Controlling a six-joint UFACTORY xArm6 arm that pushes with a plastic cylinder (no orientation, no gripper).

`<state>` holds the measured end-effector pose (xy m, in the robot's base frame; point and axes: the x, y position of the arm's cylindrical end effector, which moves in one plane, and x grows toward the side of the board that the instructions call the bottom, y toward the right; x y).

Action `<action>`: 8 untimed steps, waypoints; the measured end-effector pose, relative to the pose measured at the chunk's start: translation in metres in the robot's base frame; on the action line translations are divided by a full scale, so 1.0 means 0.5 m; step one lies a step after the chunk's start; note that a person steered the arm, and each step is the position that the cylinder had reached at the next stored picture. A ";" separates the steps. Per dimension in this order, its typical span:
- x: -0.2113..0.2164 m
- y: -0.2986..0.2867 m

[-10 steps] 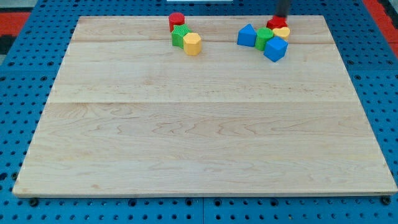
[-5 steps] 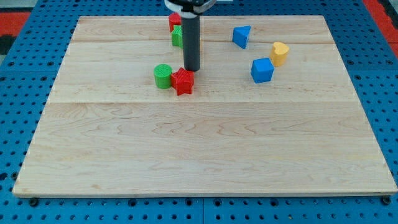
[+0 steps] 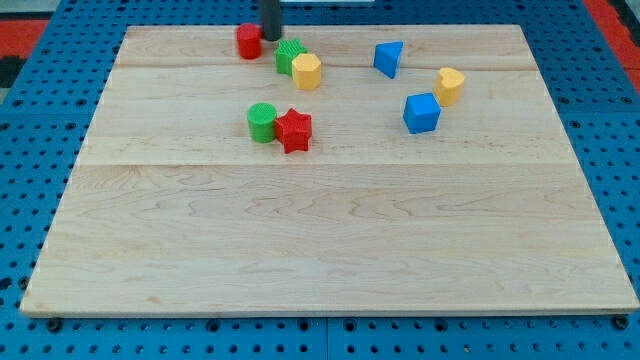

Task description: Move the red blocks towards the center of the board

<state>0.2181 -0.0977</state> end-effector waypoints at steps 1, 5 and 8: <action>0.081 -0.040; 0.164 -0.006; 0.429 -0.034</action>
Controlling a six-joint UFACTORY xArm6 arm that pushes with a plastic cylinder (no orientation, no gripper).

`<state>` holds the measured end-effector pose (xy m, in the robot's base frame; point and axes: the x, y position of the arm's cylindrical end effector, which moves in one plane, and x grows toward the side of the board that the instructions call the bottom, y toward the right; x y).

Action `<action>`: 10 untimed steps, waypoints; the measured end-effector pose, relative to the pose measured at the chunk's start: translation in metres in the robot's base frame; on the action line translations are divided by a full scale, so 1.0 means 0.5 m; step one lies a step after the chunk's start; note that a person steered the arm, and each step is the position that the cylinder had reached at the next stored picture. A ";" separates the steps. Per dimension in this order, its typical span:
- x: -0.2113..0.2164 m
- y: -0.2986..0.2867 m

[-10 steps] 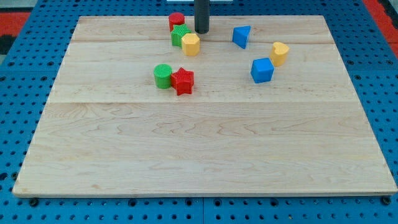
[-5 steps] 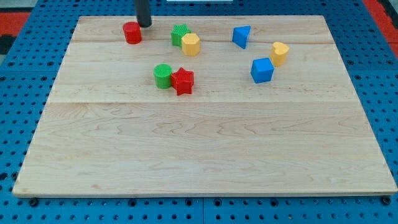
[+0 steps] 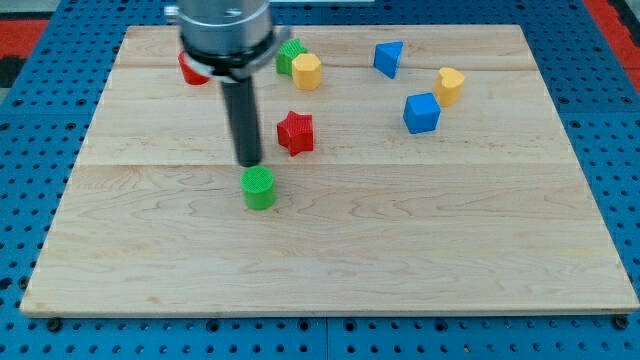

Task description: Move the red blocks towards the center of the board

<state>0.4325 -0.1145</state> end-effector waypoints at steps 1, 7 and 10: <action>-0.071 -0.231; -0.279 -0.140; -0.143 0.033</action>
